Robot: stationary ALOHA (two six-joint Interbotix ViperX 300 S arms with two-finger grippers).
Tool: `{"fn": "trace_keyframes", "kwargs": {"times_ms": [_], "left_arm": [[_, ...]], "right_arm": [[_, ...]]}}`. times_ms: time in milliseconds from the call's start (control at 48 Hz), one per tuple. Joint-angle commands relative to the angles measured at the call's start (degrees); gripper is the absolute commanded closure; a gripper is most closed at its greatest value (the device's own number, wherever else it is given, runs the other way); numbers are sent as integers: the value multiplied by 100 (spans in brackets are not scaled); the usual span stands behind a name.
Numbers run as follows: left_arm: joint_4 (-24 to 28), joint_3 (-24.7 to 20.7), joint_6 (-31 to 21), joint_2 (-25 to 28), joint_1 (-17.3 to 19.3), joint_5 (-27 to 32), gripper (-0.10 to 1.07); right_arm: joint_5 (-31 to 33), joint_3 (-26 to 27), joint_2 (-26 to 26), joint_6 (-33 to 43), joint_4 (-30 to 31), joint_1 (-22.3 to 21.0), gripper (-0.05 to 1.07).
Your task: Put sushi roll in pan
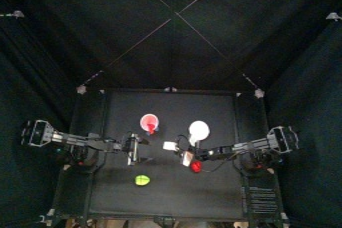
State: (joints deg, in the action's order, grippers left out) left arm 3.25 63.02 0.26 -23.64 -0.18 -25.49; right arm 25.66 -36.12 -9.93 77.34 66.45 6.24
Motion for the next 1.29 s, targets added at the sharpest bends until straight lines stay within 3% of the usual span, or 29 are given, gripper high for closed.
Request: {"fn": "trace_keyframes", "kwargs": {"times_ms": [0,250,604,875,1271], "left_arm": [[0,-9,18,-88,18,-53,-3],[-9,149,9,-299,18,-53,-3],[79,246,18,-352,114,-53,-3],[18,316,9,-343,114,-53,-3],[0,343,9,-352,123,-53,-3]], "right_arm": [[193,-149,-457,9,-97,-105,36],[422,-861,-1143,18,-492,-642,36],[193,-1802,-1301,167,-650,-1239,36],[220,-1942,-1696,501,-255,-1283,36],[-132,-2197,-1582,1635,457,-1978,36]]}}
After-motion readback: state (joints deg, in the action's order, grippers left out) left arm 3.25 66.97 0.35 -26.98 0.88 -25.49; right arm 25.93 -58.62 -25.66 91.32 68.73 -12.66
